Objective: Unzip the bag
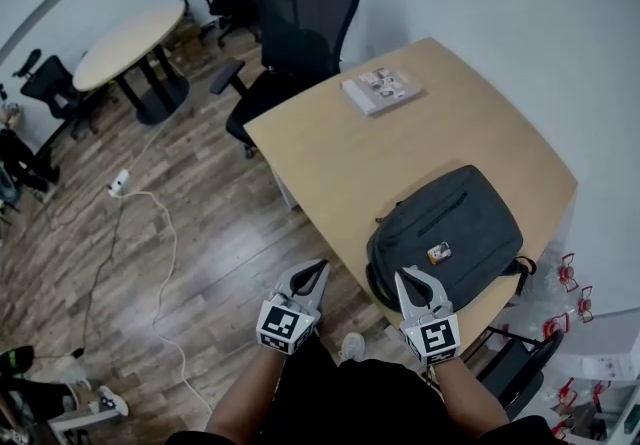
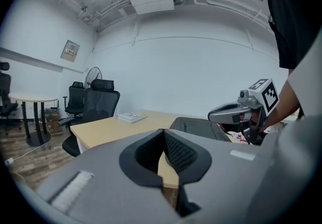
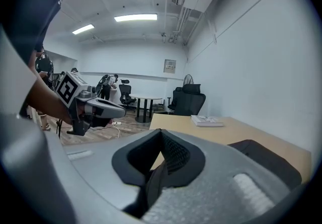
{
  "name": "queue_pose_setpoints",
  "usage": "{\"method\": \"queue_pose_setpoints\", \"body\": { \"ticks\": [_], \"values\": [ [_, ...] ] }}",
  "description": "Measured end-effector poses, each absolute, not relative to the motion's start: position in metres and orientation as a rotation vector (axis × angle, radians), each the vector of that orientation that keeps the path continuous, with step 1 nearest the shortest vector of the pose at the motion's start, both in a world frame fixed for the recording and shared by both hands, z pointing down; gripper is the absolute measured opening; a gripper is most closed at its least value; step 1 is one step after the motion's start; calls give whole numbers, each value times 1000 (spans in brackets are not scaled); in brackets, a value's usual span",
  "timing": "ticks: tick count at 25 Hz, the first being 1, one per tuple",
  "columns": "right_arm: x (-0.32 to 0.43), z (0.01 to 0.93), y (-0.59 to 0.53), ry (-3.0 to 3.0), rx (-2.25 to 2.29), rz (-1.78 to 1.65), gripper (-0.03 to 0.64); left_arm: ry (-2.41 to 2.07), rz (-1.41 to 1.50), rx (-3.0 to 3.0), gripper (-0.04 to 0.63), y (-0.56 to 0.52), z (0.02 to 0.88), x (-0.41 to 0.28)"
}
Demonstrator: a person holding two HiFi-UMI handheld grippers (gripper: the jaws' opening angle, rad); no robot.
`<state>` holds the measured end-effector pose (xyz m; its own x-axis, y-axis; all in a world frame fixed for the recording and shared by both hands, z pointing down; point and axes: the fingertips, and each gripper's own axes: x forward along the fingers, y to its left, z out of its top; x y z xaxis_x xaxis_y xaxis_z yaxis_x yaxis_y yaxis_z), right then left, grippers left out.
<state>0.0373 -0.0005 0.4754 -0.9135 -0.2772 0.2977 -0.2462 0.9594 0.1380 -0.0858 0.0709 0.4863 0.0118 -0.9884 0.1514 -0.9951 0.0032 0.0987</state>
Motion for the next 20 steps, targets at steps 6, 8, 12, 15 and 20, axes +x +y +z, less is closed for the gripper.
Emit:
{"method": "queue_pose_setpoints", "body": {
  "ticks": [6, 8, 12, 15, 20],
  "values": [
    [17, 484, -30, -2754, 571, -56, 3, -1902, 113, 2234, 18, 32, 497, -105],
    [11, 488, -41, -2739, 641, -21, 3, -1831, 158, 2284, 18, 18, 503, -107],
    [1, 494, -55, -2717, 755, 46, 3, -1692, 267, 2393, 18, -5, 511, -110],
    [-4, 497, -61, -2694, 809, 53, 3, -1621, 315, 2436, 18, -21, 518, -122],
    [0, 508, -69, -2635, 906, 92, 3, -1481, 397, 2509, 18, -46, 533, -123]
  ]
}}
